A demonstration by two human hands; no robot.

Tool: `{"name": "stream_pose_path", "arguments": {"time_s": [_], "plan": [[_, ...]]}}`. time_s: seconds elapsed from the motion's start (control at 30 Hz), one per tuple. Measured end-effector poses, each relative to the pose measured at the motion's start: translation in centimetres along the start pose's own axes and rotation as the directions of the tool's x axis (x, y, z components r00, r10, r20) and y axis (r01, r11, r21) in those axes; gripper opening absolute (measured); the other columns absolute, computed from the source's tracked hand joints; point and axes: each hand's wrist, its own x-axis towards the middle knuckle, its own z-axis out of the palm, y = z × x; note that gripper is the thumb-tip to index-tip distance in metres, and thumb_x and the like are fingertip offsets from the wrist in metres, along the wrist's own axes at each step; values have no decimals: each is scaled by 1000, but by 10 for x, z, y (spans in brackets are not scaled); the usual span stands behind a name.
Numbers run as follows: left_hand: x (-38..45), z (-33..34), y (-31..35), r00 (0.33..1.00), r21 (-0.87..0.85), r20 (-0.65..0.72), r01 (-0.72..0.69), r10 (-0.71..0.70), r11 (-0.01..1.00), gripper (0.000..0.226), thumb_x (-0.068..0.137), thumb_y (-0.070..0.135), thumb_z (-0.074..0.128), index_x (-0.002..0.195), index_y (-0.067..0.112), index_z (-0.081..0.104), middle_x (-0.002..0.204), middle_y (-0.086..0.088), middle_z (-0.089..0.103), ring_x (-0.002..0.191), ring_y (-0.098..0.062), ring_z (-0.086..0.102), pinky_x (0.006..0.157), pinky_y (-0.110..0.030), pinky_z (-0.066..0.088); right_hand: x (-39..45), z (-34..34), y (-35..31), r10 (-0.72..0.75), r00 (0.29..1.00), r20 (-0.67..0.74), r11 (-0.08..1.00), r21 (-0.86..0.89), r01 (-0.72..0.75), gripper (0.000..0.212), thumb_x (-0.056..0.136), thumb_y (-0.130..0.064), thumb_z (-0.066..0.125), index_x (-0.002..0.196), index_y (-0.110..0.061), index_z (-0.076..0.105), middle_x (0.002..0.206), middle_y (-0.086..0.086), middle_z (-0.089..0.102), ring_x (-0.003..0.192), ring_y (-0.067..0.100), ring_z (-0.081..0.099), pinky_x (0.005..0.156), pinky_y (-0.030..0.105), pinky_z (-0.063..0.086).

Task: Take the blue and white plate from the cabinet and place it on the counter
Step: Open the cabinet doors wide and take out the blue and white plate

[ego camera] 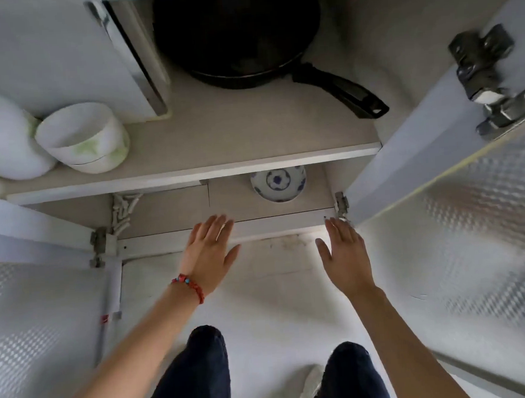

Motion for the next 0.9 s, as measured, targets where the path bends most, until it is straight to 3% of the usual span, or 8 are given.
{"name": "stream_pose_path", "arguments": {"time_s": [0.17, 0.3, 0.33, 0.43, 0.6, 0.73, 0.83, 0.9], "plan": [[61, 73, -38, 1000, 30, -18, 2, -2, 1000, 54, 95, 38, 39, 139, 7, 31, 149, -12, 32, 138, -26, 24, 113, -39, 14, 65, 59, 35, -41, 998, -53, 999, -34, 39, 45, 95, -26, 42, 133, -3, 37, 142, 16, 41, 132, 31, 34, 109, 43, 25], [110, 121, -55, 997, 42, -77, -23, 26, 999, 79, 84, 59, 5, 139, 8, 30, 148, -13, 34, 138, -25, 27, 112, -38, 17, 123, 98, 56, -76, 990, -116, 996, -61, 69, 46, 95, -27, 42, 133, -2, 37, 141, 17, 42, 132, 31, 34, 109, 42, 25], [122, 132, -58, 995, 29, -92, -29, 32, 999, 76, 87, 58, 7, 139, 7, 31, 147, -14, 35, 137, -26, 28, 111, -38, 19, 137, 107, 61, -82, 989, -125, 994, -79, 73, 46, 95, -28, 41, 133, -2, 37, 141, 17, 43, 132, 30, 35, 108, 42, 27], [156, 164, -69, 992, -8, -119, -36, 35, 999, 57, 95, 41, 37, 138, 4, 32, 145, -17, 37, 136, -28, 30, 111, -37, 20, 174, 129, 73, -89, 984, -155, 993, -96, 75, 44, 94, -26, 43, 131, -2, 39, 135, 20, 47, 126, 33, 41, 101, 43, 35], [201, 199, -76, 988, -47, -155, -9, 2, 999, 53, 94, 34, 42, 134, 1, 37, 139, -21, 44, 130, -32, 37, 107, -41, 28, 218, 154, 82, -59, 976, -209, 998, -32, 54, 36, 92, -23, 48, 122, -2, 45, 124, 24, 54, 115, 38, 48, 91, 43, 43], [228, 212, -74, 964, -323, -245, 22, -106, 946, 32, 93, 22, 48, 114, -2, 53, 114, -26, 61, 106, -38, 55, 88, -41, 45, 242, 166, 82, 19, 979, -202, 986, 165, 15, 32, 93, -21, 45, 121, -4, 48, 120, 23, 58, 110, 38, 52, 88, 41, 47], [244, 215, -69, 910, -660, -229, 116, -346, 742, 28, 90, 14, 54, 112, -2, 58, 111, -21, 66, 101, -30, 61, 86, -28, 46, 251, 175, 80, 55, 978, -202, 952, 306, 10, 27, 93, -18, 46, 117, -8, 54, 111, 19, 65, 100, 35, 61, 76, 30, 48], [251, 217, -65, 906, -736, -187, 126, -379, 665, 20, 88, 11, 56, 105, 3, 64, 103, -15, 71, 91, -22, 64, 75, -17, 49, 255, 179, 79, 110, 968, -225, 914, 405, -9, 23, 91, -13, 48, 111, -8, 58, 106, 18, 68, 95, 33, 63, 71, 26, 45]]}}
